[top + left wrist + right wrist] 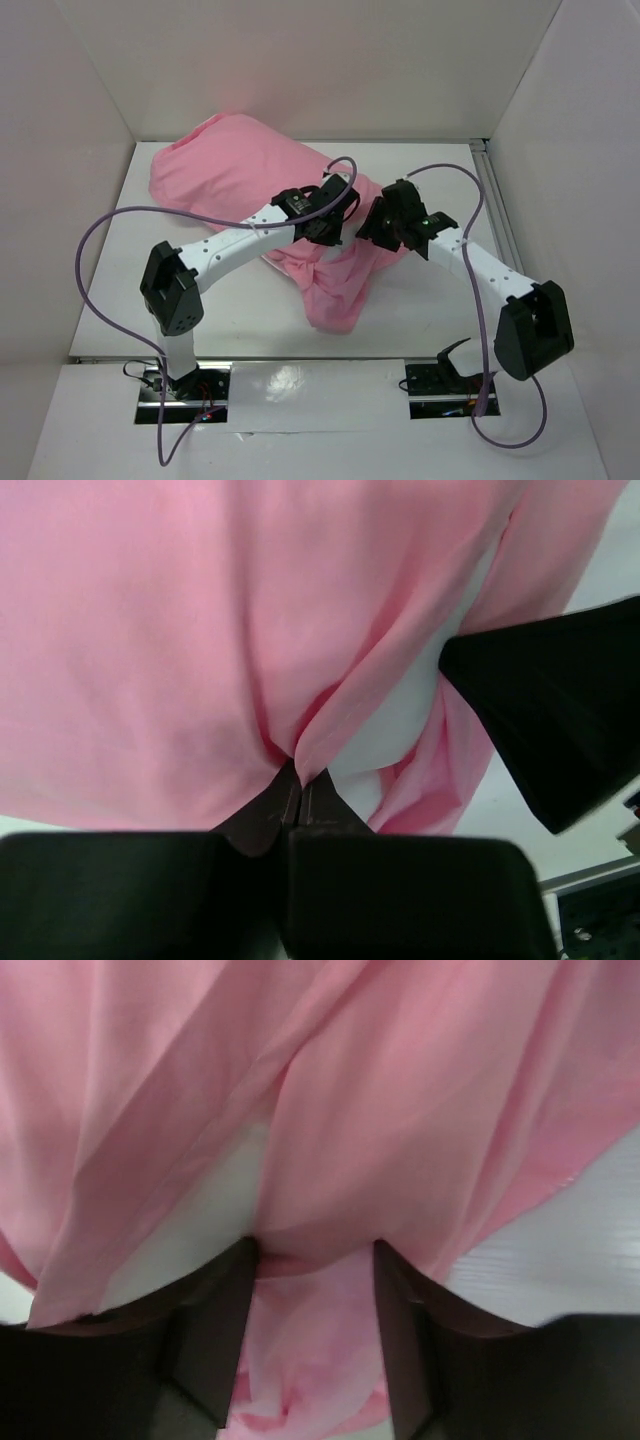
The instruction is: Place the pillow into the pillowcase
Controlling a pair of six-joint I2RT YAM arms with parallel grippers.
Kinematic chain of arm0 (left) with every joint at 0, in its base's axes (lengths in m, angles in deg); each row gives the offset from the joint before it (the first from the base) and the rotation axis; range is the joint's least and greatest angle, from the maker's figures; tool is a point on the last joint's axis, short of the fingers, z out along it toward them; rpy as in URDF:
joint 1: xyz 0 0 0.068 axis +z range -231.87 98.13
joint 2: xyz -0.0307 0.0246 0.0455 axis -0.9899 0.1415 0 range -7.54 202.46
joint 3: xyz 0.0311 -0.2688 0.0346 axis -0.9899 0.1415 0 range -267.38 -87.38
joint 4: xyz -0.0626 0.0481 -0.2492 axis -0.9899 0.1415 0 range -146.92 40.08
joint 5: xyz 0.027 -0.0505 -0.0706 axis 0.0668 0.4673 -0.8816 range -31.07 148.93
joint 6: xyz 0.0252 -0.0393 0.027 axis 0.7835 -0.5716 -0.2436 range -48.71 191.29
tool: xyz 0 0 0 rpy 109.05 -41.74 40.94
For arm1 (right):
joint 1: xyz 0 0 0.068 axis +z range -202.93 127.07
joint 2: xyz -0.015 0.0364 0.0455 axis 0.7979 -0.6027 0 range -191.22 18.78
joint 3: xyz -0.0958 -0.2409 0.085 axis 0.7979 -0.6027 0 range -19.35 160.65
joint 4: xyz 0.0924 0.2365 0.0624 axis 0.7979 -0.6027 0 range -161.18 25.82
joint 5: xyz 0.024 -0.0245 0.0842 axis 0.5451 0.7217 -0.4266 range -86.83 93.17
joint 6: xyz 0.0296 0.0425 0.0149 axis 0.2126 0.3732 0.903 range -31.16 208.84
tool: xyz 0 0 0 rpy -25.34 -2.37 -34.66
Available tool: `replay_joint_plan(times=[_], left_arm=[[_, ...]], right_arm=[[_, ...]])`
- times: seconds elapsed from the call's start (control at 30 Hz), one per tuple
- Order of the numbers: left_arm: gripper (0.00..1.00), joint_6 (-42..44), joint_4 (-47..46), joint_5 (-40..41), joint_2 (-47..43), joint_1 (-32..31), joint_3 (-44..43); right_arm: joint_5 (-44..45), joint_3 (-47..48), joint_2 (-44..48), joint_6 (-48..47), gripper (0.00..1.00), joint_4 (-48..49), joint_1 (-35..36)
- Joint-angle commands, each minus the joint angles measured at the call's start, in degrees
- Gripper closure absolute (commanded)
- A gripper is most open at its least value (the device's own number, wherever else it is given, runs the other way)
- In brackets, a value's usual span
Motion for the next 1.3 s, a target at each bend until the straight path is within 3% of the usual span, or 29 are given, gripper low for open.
replay_joint_plan(times=[0.0, 0.03, 0.07, 0.1, 0.13, 0.3, 0.53, 0.8, 0.97, 1.1, 1.23, 1.27], left_arm=[[1.00, 0.71, 0.42, 0.28, -0.44, 0.89, -2.86], [1.00, 0.71, 0.42, -0.42, -1.23, 0.89, -2.86], [1.00, 0.71, 0.42, -0.94, -2.10, 0.89, -2.86], [1.00, 0.71, 0.42, -0.95, -2.64, 0.89, -3.47], [1.00, 0.71, 0.42, -1.47, -3.16, 0.89, -3.47], [1.00, 1.76, -0.98, -2.09, -6.15, 2.12, -3.47], [1.00, 1.77, -1.60, -4.20, -4.14, 4.40, -2.78], [1.00, 1.24, -3.09, -9.12, -4.65, 6.87, -3.56], [1.00, 2.46, -3.88, -13.51, -10.72, 7.40, -4.87], [1.00, 1.85, -4.49, -20.45, -11.25, 7.40, -4.88], [1.00, 1.94, -5.02, -23.44, -11.25, 6.34, -6.10], [1.00, 2.55, -5.02, -24.06, -10.47, 5.73, -6.72]], right_arm=[[-3.60, -0.52, -0.82, 0.79, 0.46, 7.48, 0.10], [-3.60, -1.13, -0.82, 0.79, 0.51, 7.49, 0.10], [-3.60, -1.13, -0.30, 0.79, 0.65, 8.01, 0.10], [-2.12, -0.35, -0.29, 0.79, 0.95, 6.02, 0.10], [-0.80, 1.66, -0.29, 0.79, 1.00, 4.52, 0.97], [5.17, 7.82, 6.37, -0.35, 1.00, -0.76, 2.92], [5.72, 15.65, 9.55, -2.90, 1.00, -2.88, 5.37], [2.91, 5.56, 5.08, -5.35, 1.00, 11.08, 1.78], [4.22, 4.93, 0.68, -8.34, 1.00, 18.02, -1.20], [2.91, 8.79, -3.27, -10.19, 1.00, 17.00, -4.29], [2.29, 14.50, -3.73, -11.51, 0.78, 9.79, -7.62], [2.29, 14.51, -0.85, -11.52, 0.59, 8.82, -8.15]])
